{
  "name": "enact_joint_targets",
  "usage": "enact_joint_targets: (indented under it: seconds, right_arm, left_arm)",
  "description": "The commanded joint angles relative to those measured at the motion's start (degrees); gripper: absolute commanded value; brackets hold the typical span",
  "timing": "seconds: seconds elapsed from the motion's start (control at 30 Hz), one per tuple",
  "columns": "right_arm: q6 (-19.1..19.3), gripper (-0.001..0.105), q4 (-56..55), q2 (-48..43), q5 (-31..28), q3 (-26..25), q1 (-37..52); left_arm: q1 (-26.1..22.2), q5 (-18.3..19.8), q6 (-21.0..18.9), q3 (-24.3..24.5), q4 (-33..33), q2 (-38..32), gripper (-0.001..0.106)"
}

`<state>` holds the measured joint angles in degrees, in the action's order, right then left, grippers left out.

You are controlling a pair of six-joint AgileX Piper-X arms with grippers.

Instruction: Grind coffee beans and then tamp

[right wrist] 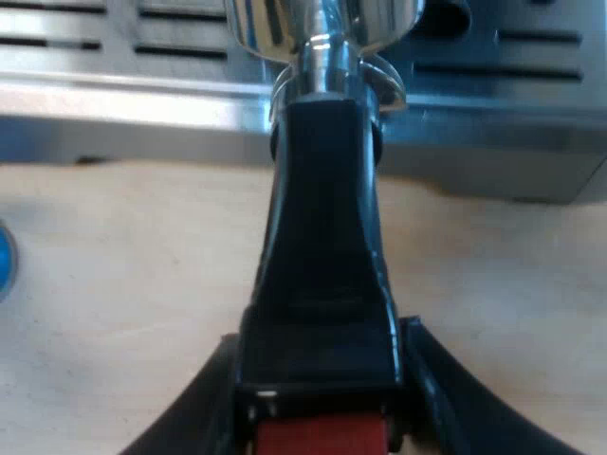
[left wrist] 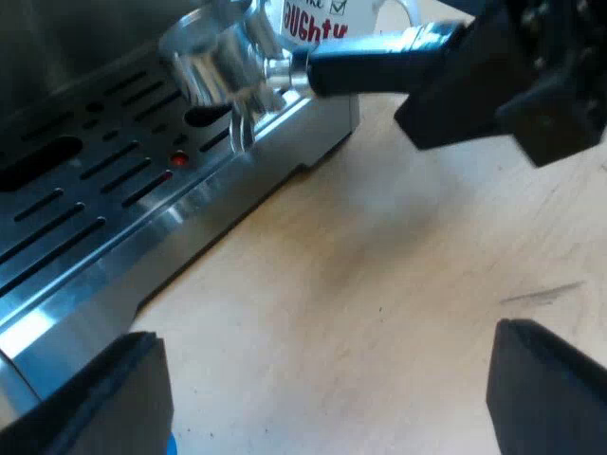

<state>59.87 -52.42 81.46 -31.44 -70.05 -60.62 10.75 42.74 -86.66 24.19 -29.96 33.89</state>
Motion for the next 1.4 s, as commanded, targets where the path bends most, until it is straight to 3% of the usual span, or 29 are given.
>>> enact_joint_targets:
  seconds: [0.03,0.17,0.37,0.87,1.23,1.4]
  right_arm:
    - [-0.54,0.0,1.15,-1.23,-4.52,-0.48,-0.83]
    - [-2.35,0.0,2.09,-1.36,-4.83,0.41,-1.42]
    - [-4.41,0.0,8.62,-3.54,-5.11,6.71,-2.02]
    - [-4.4,0.0,23.91,-8.76,-13.59,20.01,-8.84]
    - [-4.03,0.0,26.83,-8.76,-18.42,21.58,-12.54]
    - [-1.68,0.0,26.83,-8.76,-19.97,22.09,-15.25]
  left_arm:
    - [0.22,0.82,0.44,0.12,-0.46,0.12,0.07]
    - [0.22,0.82,0.44,0.12,-1.35,-0.42,0.07]
    - [0.22,0.82,0.44,0.12,-3.38,-2.55,0.07]
    - [0.22,0.82,0.44,0.12,-5.91,-3.46,0.07]
    - [0.22,0.82,0.44,0.12,-6.17,-3.46,0.07]
    - [0.22,0.82,0.44,0.12,-6.17,-3.46,0.07]
